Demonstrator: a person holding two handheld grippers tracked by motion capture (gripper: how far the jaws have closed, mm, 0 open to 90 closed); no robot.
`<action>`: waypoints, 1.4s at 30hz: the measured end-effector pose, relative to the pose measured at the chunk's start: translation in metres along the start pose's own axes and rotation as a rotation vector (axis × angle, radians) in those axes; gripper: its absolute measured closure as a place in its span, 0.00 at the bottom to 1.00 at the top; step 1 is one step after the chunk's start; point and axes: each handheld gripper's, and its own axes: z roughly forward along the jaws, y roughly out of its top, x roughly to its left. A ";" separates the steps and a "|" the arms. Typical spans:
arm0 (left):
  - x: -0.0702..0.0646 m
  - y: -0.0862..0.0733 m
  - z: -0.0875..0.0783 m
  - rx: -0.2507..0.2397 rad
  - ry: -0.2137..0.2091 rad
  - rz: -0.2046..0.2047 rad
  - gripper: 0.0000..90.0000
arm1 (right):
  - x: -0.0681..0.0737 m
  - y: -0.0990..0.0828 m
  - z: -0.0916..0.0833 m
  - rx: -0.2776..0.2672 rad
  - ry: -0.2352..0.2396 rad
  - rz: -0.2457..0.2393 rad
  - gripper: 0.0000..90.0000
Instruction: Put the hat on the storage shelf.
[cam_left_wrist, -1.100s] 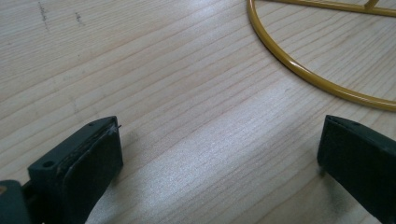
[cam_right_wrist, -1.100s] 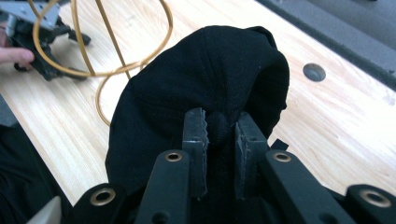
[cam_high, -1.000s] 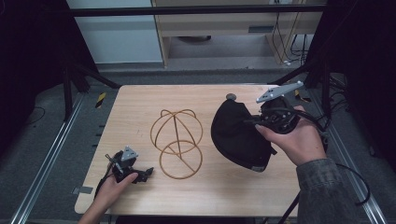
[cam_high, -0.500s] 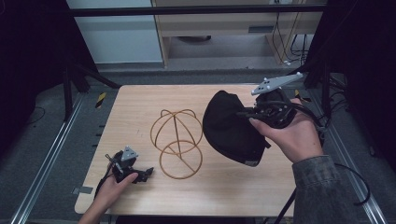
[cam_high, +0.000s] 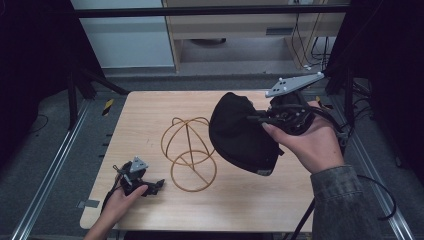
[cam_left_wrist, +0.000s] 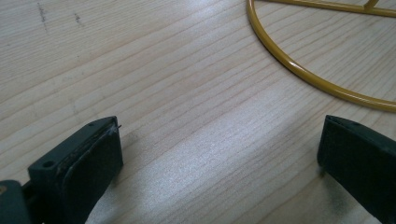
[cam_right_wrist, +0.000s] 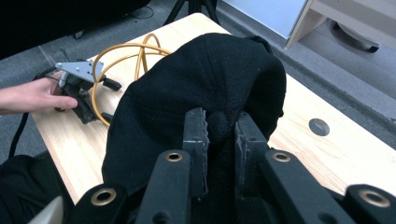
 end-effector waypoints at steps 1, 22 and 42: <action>0.000 0.000 0.000 0.000 0.000 0.000 0.00 | 0.000 0.000 0.000 -0.003 0.003 0.003 0.87; 0.000 0.000 0.000 0.001 0.000 0.002 0.00 | 0.022 0.044 0.016 -0.032 0.066 -0.052 0.87; 0.001 0.001 0.000 0.007 -0.006 0.009 0.00 | 0.044 0.089 0.082 -0.025 0.188 -0.077 0.87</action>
